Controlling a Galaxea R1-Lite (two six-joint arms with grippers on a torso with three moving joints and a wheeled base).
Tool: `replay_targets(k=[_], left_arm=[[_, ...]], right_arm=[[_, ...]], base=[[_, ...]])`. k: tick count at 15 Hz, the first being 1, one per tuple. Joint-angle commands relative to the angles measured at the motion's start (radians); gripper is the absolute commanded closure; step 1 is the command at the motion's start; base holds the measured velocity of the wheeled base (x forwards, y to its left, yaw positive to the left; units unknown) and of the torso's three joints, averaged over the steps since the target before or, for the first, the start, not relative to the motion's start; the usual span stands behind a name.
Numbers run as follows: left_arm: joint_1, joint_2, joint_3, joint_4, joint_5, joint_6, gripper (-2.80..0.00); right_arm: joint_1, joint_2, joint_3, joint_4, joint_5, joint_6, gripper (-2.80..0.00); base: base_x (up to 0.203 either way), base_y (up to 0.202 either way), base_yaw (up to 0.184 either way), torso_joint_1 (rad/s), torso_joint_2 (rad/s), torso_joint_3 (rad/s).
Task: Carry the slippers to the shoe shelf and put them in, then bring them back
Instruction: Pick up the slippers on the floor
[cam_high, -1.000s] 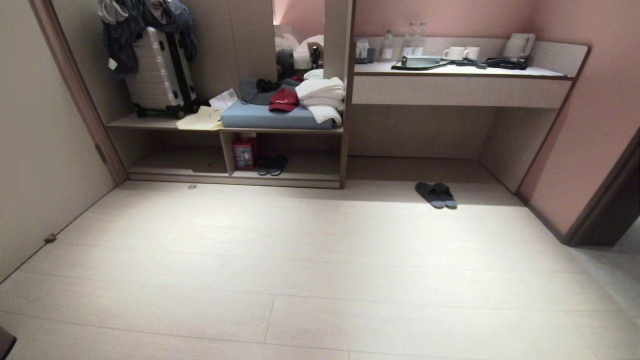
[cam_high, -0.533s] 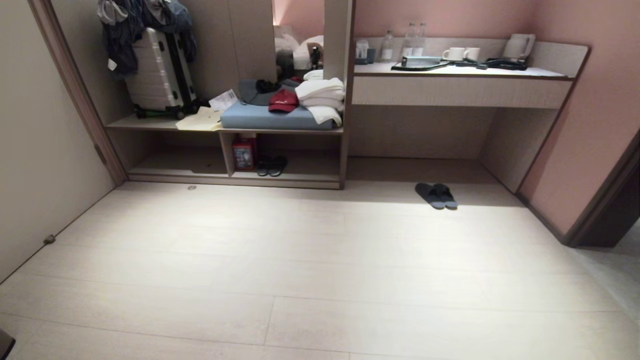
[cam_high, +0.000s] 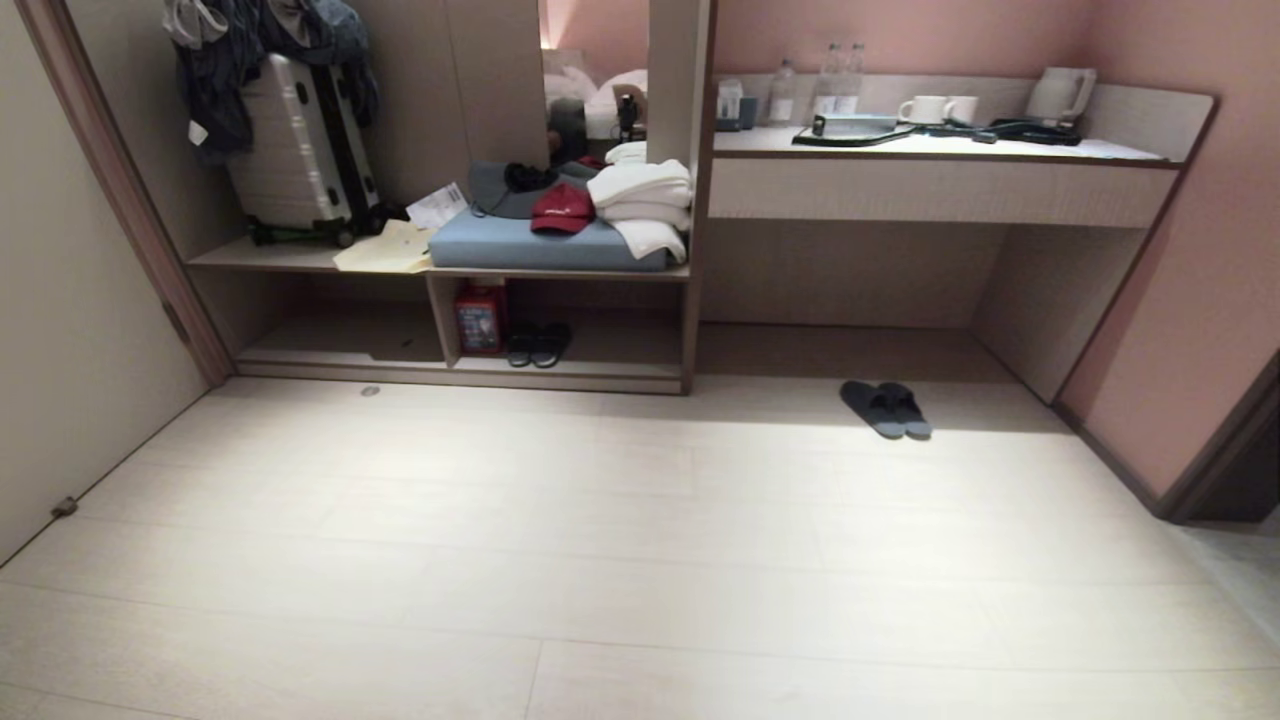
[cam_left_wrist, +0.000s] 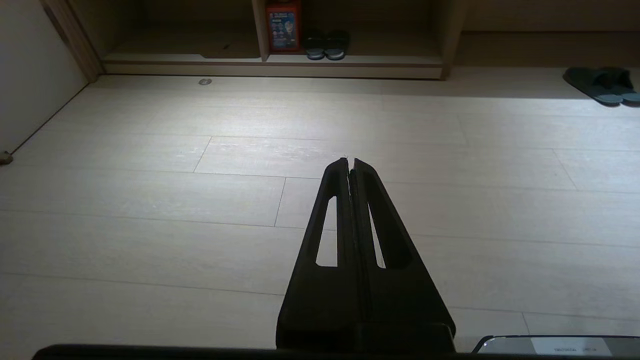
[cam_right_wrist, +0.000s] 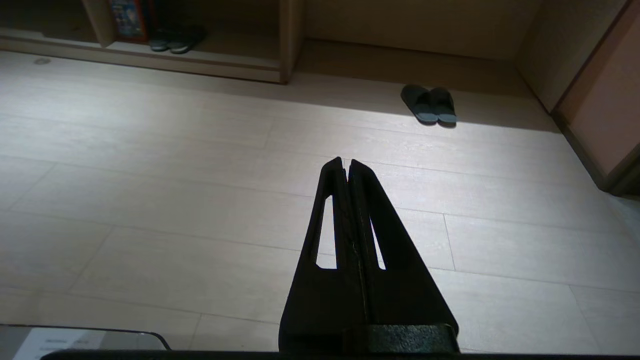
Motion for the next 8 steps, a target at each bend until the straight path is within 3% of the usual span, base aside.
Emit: replay_targets(k=[1,8], left_arm=[[0.000,0.000,0.002,0.000,0.000,0.000,0.00],[0.000,0.000,0.002,0.000,0.000,0.000,0.00]], right_arm=[[0.000,-0.002,0.000,0.000,0.000,-0.001,0.00],[0.000,-0.002,0.000,0.000,0.000,0.000,0.00]], base=[[0.197,0.000,-0.001,0.002,0.01,0.002],[0.194,0.000,0.000,0.003,0.00,0.002]])
